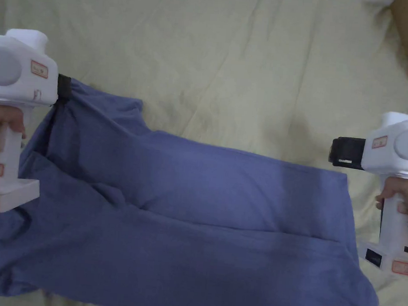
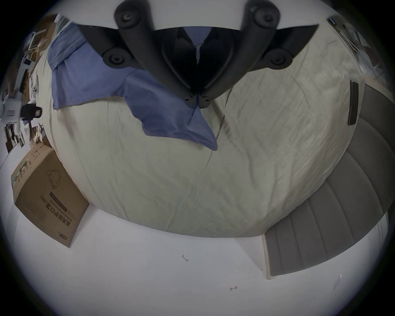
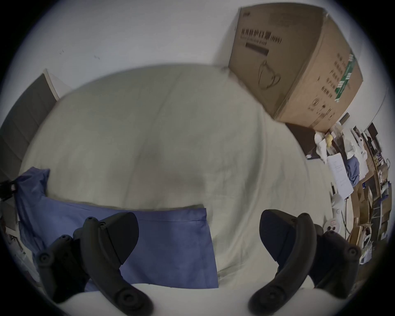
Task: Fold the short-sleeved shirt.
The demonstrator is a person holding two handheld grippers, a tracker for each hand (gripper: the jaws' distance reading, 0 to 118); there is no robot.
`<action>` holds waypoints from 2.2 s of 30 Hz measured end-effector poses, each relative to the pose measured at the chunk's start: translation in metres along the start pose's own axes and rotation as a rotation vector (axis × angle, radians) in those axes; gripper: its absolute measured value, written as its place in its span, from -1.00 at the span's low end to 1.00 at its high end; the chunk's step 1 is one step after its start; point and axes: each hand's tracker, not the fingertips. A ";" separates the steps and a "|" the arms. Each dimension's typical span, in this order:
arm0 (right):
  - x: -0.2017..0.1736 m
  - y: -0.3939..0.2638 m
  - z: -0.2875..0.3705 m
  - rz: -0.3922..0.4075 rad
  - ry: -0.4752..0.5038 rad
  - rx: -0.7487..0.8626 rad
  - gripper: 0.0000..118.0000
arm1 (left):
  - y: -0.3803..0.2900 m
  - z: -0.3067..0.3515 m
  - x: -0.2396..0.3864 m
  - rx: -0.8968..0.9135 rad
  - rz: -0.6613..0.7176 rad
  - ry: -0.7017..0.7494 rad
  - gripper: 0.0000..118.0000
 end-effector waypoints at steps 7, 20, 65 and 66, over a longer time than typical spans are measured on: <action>-0.011 -0.008 -0.053 -0.068 0.009 -0.092 0.40 | 0.000 -0.010 -0.003 -0.010 0.007 0.006 -1.00; 0.013 -0.005 0.009 -0.106 0.171 0.022 -0.94 | -0.010 0.017 -0.006 0.022 0.051 -0.030 -1.00; 0.032 -0.204 0.276 -0.068 0.143 0.834 0.91 | -0.162 0.254 0.067 0.670 -0.136 0.042 0.29; 0.029 -0.207 0.279 -0.058 0.146 0.835 0.72 | -0.165 0.255 0.069 0.674 -0.136 0.027 -0.09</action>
